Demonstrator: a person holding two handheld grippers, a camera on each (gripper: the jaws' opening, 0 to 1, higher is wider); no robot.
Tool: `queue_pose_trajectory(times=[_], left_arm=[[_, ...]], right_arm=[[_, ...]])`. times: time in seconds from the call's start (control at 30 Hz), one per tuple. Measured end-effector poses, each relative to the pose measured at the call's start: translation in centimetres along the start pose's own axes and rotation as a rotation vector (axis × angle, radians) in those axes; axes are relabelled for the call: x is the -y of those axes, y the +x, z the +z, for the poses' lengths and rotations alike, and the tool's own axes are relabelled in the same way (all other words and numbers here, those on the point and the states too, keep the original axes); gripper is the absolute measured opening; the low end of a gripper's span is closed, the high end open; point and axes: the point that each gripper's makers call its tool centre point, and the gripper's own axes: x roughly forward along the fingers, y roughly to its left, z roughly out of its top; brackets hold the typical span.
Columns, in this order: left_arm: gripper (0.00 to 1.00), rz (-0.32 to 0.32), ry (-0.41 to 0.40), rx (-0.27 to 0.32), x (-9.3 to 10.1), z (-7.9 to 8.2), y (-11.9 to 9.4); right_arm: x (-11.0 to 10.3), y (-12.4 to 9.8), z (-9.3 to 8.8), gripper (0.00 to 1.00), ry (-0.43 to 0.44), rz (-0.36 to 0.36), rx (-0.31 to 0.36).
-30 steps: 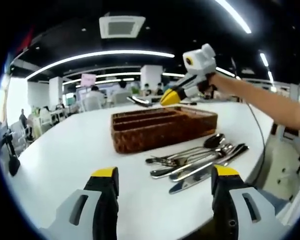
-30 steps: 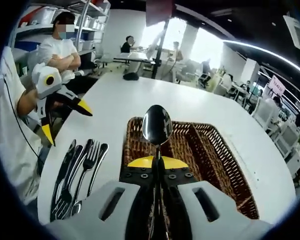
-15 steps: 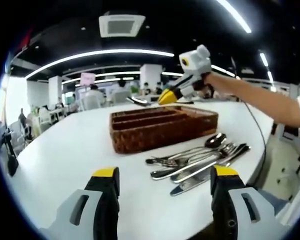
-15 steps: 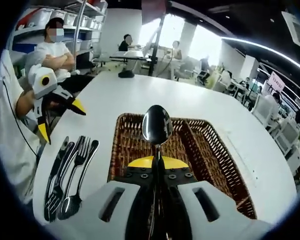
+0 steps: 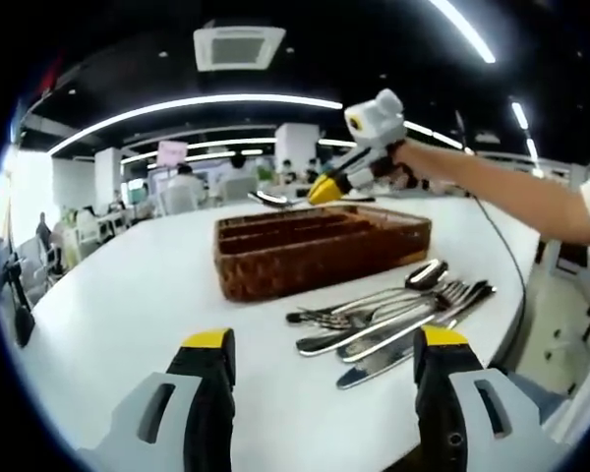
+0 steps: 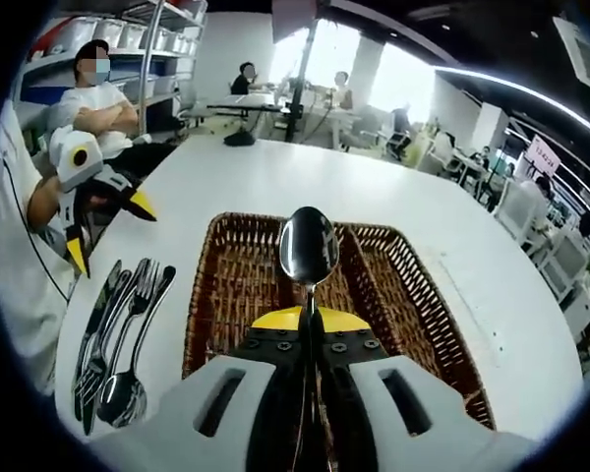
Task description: Arrange the knives, forks, and spoons in their matching storage slots by inserting each utensil handle-first until every utensil is classified and aligned in the correct compartment
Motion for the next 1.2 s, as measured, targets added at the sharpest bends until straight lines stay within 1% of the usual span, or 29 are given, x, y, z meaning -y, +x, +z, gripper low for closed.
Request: queue_pose_trajectory(times=[0.23, 0.37, 0.57, 0.73, 0.9, 0.97, 1.07, 1.2], left_arm=[[0.74, -0.001, 0.004, -0.011, 0.0, -0.3, 0.3], [0.74, 0.002, 0.002, -0.013, -0.3, -0.2, 0.5], [0.73, 0.003, -0.003, -0.012, -0.6, -0.1, 0.7], [0.73, 0.002, 0.002, -0.017, -0.7, -0.3, 1.0], [0.74, 0.003, -0.023, -0.013, -1.2, -0.4, 1.3], [0.74, 0.005, -0.026, -0.011, -1.3, -0.4, 1.3], [0.74, 0.007, -0.025, -0.014, -1.5, -0.5, 1.3], [0.74, -0.002, -0.028, -0.017, -1.6, -0.7, 1.4]], right_arm=[[1.2, 0.1, -0.3, 0.03, 0.001, -0.006, -0.013], [1.8, 0.3, -0.4, 0.03, 0.004, -0.006, -0.012], [3.2, 0.7, -0.6, 0.03, 0.006, -0.007, -0.022], [3.6, 1.2, -0.9, 0.03, 0.000, -0.003, -0.039], [4.4, 1.7, -0.7, 0.03, 0.007, -0.003, -0.027], [4.7, 2.0, -0.8, 0.03, 0.002, -0.006, -0.037], [5.0, 2.2, -0.9, 0.03, 0.009, -0.001, -0.035], [5.4, 2.5, -1.2, 0.03, 0.008, -0.001, -0.044]])
